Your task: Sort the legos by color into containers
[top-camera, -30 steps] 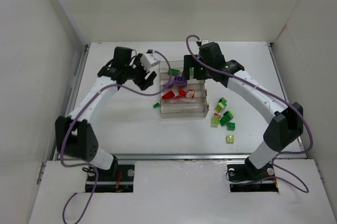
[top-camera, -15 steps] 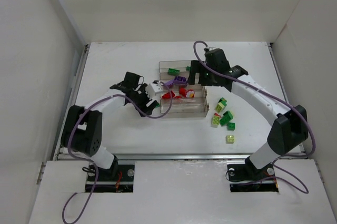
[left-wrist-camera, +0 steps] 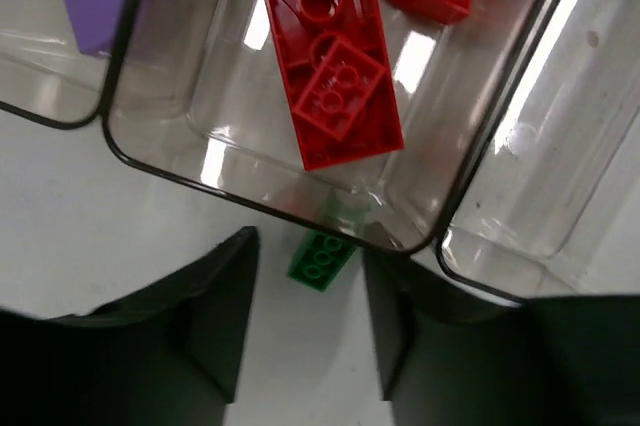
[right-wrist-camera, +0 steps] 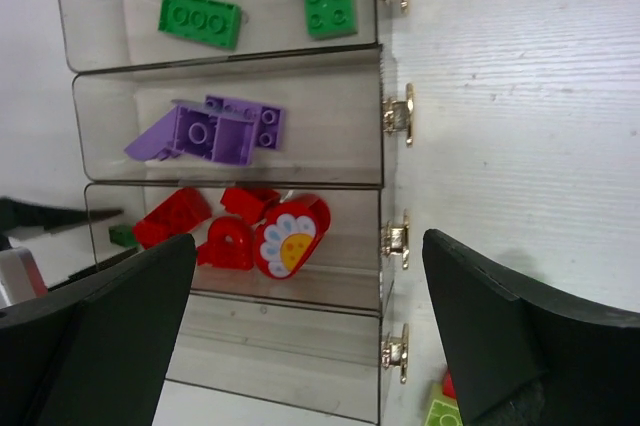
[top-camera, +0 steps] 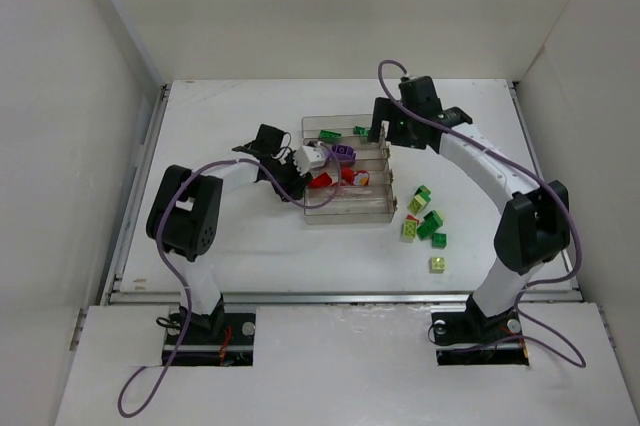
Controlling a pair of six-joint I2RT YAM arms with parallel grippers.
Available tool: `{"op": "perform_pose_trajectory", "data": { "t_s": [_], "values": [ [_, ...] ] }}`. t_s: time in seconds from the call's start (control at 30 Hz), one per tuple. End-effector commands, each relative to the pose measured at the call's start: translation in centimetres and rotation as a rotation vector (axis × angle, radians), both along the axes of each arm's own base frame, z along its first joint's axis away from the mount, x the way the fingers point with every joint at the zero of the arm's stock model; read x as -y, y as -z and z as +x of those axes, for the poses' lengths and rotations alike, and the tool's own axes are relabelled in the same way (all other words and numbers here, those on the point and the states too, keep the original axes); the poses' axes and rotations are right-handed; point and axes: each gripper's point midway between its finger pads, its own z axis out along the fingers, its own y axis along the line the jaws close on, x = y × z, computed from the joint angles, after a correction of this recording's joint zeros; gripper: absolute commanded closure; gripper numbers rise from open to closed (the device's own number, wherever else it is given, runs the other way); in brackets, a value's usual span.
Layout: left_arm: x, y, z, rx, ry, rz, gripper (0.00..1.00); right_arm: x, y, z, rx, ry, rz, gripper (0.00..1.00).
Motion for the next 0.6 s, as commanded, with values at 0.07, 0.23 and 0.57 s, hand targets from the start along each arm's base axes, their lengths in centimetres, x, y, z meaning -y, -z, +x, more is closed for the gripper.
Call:
{"op": "perform_pose_trajectory", "data": {
  "t_s": [0.07, 0.23, 0.57],
  "values": [
    [0.6, 0.3, 0.4, -0.037, 0.008, -0.006, 0.83, 1.1, -2.0, 2.1, 0.043, 0.017, 0.026, 0.0],
    [-1.0, 0.6, -0.5, -0.101, 0.019, -0.004, 1.0, 1.4, -2.0, 3.4, 0.05, 0.029, 0.034, 0.0],
    [-4.4, -4.8, 6.1, 0.007, -0.187, -0.004, 1.0, 0.7, -1.2, 6.7, 0.044, 0.004, 0.07, 0.0]
  ]
}}
